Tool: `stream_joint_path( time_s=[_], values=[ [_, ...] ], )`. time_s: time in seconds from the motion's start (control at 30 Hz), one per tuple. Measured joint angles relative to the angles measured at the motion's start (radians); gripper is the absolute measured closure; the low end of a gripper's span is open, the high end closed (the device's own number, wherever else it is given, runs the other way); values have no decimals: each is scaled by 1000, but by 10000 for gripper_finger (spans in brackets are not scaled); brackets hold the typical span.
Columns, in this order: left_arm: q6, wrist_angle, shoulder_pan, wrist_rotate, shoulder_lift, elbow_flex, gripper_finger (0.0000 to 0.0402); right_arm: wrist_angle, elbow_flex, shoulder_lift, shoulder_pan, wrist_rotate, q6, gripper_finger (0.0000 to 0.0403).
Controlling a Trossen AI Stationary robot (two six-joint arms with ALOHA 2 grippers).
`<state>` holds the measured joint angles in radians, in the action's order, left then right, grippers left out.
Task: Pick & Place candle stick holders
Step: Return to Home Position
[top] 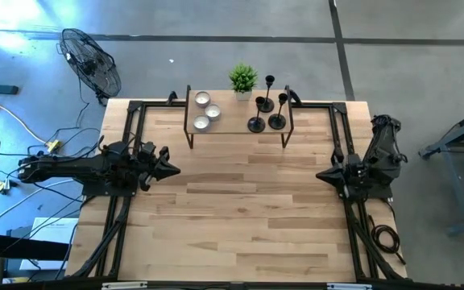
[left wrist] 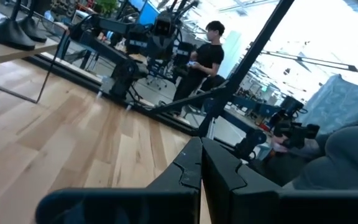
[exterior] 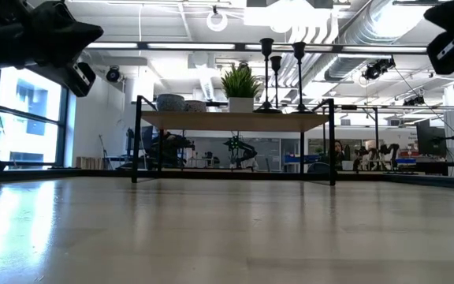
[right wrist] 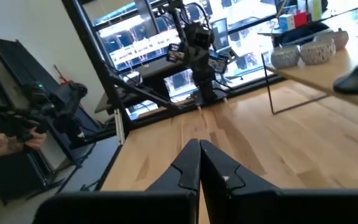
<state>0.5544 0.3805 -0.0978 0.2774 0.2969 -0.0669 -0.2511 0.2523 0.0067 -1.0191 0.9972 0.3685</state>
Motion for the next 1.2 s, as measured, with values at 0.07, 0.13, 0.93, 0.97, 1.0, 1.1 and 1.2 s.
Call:
stream_joint_path(
  time_s=[0.07,0.13,0.93,0.97,1.0,1.1,1.2],
  values=[
    [0,-8,0,-5,0,0,401,34,-34,0,0,7,15,403],
    [6,-21,0,-6,0,0,401,84,-66,0,0,-4,17,403],
    [-56,-41,0,-95,0,0,401,319,-243,0,242,-178,-149,403],
    [-62,-42,0,-98,0,0,401,321,-243,0,267,-199,-152,403],
    [-66,-45,0,-98,0,0,401,323,-243,0,293,-220,-158,403],
    [-76,-48,0,-95,0,0,401,325,-243,0,372,-286,-174,403],
    [-79,-50,0,-88,0,0,401,326,-243,0,458,-366,-190,403]
  ],
)
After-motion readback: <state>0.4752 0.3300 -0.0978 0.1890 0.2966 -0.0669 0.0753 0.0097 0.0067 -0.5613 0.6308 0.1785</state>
